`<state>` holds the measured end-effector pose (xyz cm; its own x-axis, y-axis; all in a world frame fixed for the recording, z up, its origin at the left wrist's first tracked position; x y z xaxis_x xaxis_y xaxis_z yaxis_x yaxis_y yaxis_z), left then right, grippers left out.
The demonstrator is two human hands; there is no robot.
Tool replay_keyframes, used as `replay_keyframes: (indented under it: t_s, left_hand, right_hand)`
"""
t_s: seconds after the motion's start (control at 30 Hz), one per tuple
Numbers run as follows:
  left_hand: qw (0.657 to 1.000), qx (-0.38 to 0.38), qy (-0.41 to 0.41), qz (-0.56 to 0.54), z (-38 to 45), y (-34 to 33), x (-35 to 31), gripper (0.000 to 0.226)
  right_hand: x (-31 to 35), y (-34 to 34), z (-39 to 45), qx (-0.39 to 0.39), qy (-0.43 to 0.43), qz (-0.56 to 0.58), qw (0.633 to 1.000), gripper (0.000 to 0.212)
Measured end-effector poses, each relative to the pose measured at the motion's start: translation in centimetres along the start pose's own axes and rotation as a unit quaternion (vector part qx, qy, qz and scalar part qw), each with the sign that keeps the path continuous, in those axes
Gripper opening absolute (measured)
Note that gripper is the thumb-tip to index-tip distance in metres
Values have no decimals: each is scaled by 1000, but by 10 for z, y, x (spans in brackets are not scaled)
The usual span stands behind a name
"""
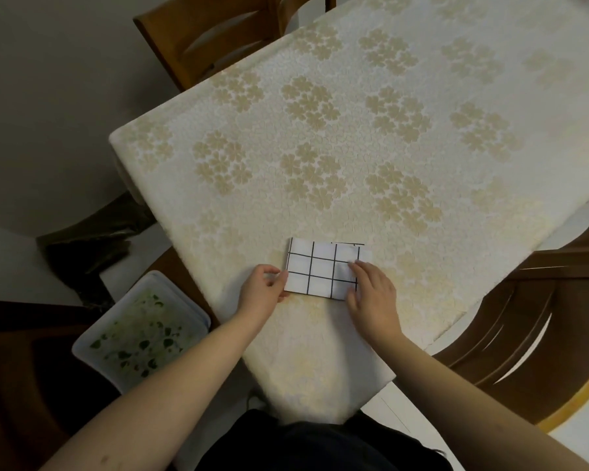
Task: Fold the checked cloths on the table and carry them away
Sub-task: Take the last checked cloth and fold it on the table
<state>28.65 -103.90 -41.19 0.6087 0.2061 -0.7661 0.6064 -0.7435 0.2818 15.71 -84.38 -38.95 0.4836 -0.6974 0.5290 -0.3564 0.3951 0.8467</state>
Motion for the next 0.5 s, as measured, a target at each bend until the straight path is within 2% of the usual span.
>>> replay_keyframes:
  t_s: [0.2,0.5]
  left_hand:
    - [999,-13,37,21,14,-4,2,12]
    - [997,-10,73,5,21,-4,12,7]
  right_hand:
    - [33,-46,28,86,90,-87,988,59]
    - [52,-72,31,104,101,-116,983,58]
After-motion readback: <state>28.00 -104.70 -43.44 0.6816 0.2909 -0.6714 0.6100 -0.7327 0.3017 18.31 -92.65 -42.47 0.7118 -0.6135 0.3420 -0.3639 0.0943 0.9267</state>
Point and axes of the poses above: each hand's wrist, its own z-axis towards the middle knuckle, its own y-axis out of the back of the hand, x = y × z, the point moved 6 cm from there along z, towards the middle knuckle, and after that the axes turned 1 degree about -y, right-handed, at the moved point
